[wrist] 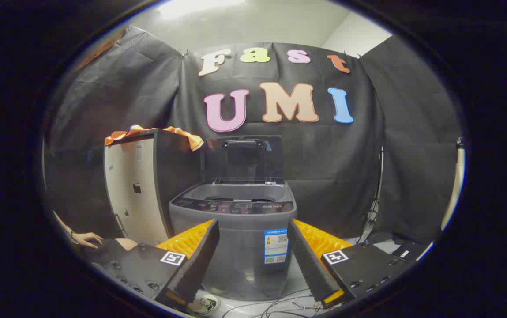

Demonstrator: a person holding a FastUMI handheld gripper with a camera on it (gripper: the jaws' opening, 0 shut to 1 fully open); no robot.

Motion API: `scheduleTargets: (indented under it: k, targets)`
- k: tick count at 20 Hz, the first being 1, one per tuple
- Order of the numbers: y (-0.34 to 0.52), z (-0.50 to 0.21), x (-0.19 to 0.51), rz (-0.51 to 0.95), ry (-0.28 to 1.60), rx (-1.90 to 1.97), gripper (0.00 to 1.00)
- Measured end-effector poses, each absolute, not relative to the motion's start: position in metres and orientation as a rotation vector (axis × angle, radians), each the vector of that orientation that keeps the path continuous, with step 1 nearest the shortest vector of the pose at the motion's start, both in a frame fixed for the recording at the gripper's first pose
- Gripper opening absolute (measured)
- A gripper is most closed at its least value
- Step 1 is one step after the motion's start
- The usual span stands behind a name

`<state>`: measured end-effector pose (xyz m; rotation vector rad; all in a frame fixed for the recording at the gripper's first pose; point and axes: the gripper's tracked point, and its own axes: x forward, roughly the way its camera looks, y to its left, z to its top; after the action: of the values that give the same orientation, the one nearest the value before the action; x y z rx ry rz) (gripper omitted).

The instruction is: Put the clothes into the washing machine and then close the washing machine lid.

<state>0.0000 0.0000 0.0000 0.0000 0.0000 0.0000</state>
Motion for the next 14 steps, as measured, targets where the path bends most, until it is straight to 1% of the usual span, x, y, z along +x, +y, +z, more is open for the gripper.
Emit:
scheduleTargets:
  k: [14]
  targets:
    - [-0.0029, -0.0011, 0.0007, -0.016, -0.001, -0.001, 0.97]
